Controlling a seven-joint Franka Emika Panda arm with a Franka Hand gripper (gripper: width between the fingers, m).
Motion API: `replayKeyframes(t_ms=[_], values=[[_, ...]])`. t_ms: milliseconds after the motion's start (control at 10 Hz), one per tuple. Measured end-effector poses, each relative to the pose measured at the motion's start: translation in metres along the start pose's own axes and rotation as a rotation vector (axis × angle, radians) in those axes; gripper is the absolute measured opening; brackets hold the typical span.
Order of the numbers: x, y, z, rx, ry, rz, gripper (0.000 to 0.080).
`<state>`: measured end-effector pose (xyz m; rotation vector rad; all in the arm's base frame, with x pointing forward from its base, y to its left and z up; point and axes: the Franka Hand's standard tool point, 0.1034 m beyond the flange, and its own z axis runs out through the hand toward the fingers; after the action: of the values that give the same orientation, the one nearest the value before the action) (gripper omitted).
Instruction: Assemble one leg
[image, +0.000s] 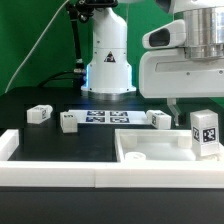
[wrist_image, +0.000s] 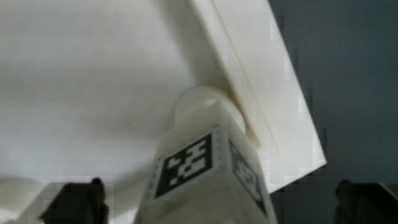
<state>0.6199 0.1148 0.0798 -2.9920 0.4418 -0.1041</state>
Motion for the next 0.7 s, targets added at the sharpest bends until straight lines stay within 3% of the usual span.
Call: replayKeyframes(t_ms=[500, 600, 700], values=[[0.0024, 0.0075, 0.0002, -0.019, -0.003, -0.450, 0.0649], [0.0023, 0.0074, 0.0002, -0.019, -0.003, -0.422, 0.0649], [0.0024, 0.0075, 0.0002, -0.019, -0.003, -0.422, 0.0512]])
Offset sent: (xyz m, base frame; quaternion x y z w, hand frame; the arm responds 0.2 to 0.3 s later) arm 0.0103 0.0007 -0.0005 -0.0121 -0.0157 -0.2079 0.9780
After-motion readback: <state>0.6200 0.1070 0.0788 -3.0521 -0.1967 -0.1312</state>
